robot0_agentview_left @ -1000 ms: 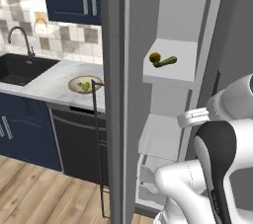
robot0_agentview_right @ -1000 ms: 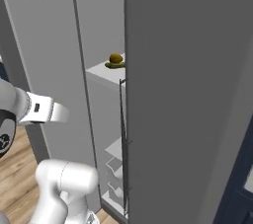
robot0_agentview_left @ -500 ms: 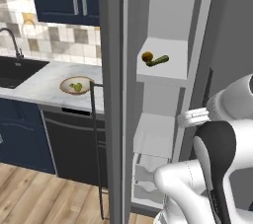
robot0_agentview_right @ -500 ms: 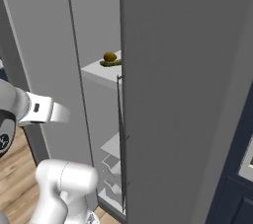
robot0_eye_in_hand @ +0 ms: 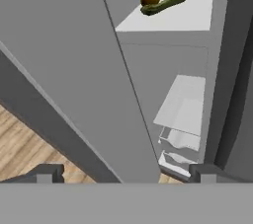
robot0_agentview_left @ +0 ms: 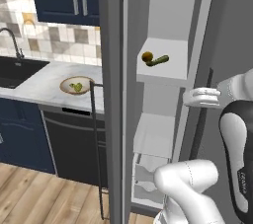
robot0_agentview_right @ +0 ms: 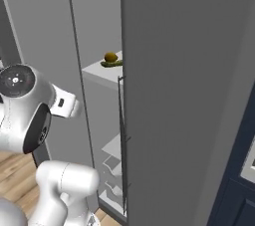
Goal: Take the squash, broccoli, and lemon from the freezer and place them in the bowl on the counter.
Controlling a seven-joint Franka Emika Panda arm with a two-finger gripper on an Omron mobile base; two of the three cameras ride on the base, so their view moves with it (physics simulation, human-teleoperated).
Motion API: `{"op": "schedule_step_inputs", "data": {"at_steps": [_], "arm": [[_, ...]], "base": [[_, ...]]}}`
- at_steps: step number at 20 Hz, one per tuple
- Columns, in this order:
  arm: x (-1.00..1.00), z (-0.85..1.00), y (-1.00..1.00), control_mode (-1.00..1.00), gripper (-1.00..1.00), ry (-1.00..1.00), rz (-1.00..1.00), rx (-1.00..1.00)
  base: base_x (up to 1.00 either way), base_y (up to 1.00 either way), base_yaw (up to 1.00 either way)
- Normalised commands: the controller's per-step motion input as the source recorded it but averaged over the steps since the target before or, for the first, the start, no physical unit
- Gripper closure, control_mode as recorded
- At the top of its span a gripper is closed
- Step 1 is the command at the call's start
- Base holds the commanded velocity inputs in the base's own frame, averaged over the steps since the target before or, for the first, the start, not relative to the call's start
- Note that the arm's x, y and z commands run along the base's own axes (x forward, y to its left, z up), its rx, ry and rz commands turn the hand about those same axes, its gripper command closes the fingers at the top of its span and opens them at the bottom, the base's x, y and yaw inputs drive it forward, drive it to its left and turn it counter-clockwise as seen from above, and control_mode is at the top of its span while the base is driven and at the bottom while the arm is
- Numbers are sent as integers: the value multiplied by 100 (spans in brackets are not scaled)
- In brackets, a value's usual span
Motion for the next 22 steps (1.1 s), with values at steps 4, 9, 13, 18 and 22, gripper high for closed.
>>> {"op": "schedule_step_inputs", "data": {"at_steps": [4, 9, 13, 18, 22], "arm": [[19, 10, 26, -100, -100, -1, -21, 17], [21, 12, 6, -100, -100, -2, -39, 2], [29, 20, -7, -100, -100, 1, -36, 7], [12, 24, -45, -100, -100, 0, -15, 16], [26, 8, -17, -100, -100, 2, 0, 18]], "base": [[0, 0, 0], [0, 0, 0], [0, 0, 0], [0, 0, 0], [0, 0, 0]]}}
